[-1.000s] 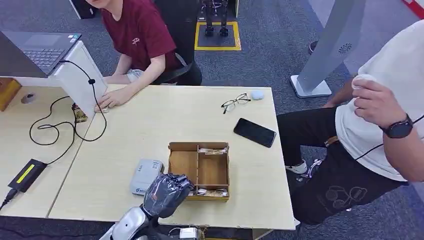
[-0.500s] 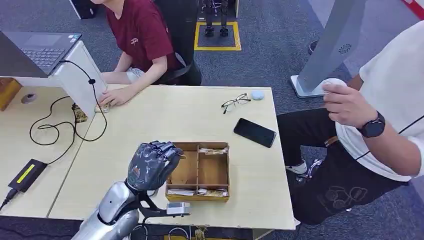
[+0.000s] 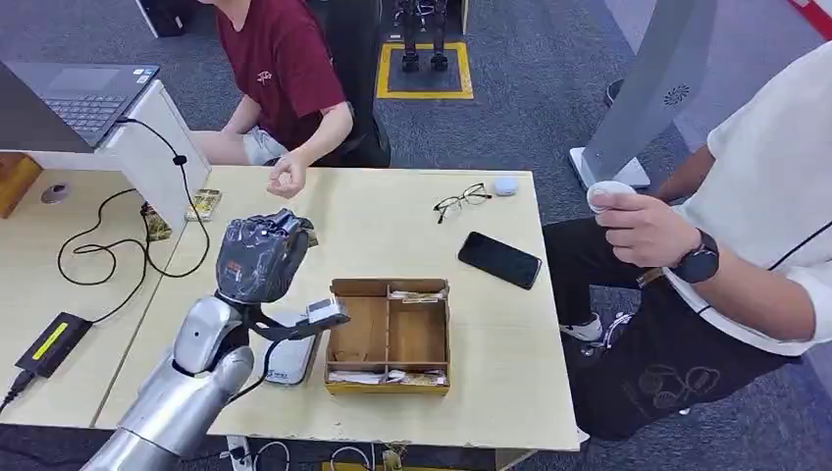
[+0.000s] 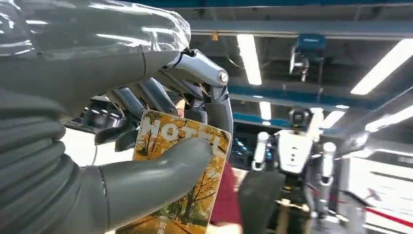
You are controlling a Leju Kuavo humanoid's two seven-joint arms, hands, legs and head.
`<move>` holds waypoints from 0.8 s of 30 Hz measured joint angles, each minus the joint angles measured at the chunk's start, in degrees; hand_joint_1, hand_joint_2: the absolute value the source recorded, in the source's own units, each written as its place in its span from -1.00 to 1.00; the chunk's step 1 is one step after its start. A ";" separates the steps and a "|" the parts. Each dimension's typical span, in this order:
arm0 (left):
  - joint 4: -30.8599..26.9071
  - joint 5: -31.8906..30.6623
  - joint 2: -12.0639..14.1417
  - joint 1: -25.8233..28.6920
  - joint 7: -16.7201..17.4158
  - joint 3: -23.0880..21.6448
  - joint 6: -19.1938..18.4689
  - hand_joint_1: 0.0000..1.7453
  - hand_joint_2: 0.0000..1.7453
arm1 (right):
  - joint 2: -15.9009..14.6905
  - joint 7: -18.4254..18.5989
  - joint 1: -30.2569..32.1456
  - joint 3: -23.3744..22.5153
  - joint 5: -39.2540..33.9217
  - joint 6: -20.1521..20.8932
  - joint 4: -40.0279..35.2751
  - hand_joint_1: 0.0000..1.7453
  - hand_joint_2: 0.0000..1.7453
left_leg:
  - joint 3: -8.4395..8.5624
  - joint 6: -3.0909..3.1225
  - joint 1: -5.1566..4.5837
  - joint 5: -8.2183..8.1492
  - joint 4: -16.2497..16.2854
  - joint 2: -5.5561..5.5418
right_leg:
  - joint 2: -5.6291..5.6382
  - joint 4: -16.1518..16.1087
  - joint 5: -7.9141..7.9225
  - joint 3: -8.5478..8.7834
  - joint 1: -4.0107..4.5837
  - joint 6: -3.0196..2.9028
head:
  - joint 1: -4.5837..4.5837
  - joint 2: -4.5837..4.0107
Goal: Pass the card to the sensor for recognition and then transmit it.
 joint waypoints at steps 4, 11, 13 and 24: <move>3.99 -1.90 -0.33 -1.36 1.77 1.61 1.05 1.00 1.00 | 0.00 0.00 -0.29 0.07 -0.02 0.00 -0.02 -1.00 1.00 | 0.00 0.00 0.00 0.00 0.00 0.02 | 0.02 0.00 0.00 -0.01 0.00 0.00 | 0.00 0.00; 7.80 -1.90 -0.50 -1.86 1.70 2.97 1.86 1.00 1.00 | -0.02 0.00 -0.36 0.07 -0.02 -0.02 -0.02 -1.00 1.00 | 0.00 0.00 0.00 0.00 0.00 0.01 | 0.00 0.00 0.00 -0.02 0.00 0.00 | 0.00 0.00; 8.35 -1.97 -0.68 -1.87 1.70 3.34 2.25 1.00 1.00 | 0.00 0.02 -0.37 0.11 0.15 0.00 -0.02 -1.00 1.00 | -0.01 0.00 0.00 0.00 0.00 0.01 | 0.01 0.00 0.00 -0.01 0.00 0.00 | 0.00 0.00; 9.39 -2.47 -0.87 -1.87 1.77 5.40 2.99 1.00 1.00 | -0.26 0.20 -0.37 0.17 0.15 -0.04 -0.02 -1.00 1.00 | -0.01 0.00 0.00 0.00 0.00 0.01 | 0.01 0.00 0.00 -0.02 0.00 0.00 | 0.00 0.00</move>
